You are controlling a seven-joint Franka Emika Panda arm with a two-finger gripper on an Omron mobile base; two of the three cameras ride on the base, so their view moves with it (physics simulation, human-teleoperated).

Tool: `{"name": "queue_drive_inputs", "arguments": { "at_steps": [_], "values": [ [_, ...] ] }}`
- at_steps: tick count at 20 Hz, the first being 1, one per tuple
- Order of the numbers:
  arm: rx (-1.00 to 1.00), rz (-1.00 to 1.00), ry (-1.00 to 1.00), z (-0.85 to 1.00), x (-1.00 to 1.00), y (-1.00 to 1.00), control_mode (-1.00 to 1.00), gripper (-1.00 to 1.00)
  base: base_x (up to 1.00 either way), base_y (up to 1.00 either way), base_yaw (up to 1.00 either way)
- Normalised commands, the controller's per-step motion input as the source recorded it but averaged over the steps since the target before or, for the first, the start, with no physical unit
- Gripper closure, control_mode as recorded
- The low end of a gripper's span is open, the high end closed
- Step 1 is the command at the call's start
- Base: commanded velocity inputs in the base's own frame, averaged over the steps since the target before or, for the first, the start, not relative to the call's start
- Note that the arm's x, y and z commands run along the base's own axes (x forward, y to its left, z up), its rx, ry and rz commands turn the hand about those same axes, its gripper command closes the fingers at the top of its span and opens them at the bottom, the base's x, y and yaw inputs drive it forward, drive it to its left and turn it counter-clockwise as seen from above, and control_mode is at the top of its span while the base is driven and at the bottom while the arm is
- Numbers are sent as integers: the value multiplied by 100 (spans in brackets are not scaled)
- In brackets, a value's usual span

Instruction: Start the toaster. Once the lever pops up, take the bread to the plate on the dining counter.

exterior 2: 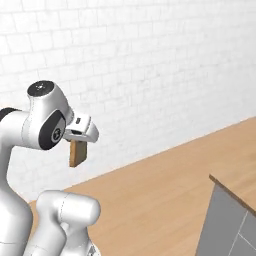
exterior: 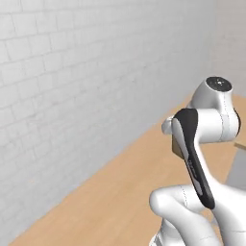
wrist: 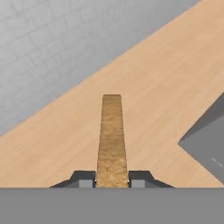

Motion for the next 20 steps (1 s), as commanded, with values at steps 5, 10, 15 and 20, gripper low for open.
{"name": "queue_drive_inputs", "arguments": {
  "at_steps": [5,10,15,20],
  "values": [
    [0,0,0,0,0,0,100,100,63,-2,-26],
    [0,0,0,0,0,0,100,100,27,-2,-45],
    [0,0,0,0,0,0,100,100,0,3,-90],
    [0,0,0,0,0,0,100,100,6,47,-74]
  ]
}}
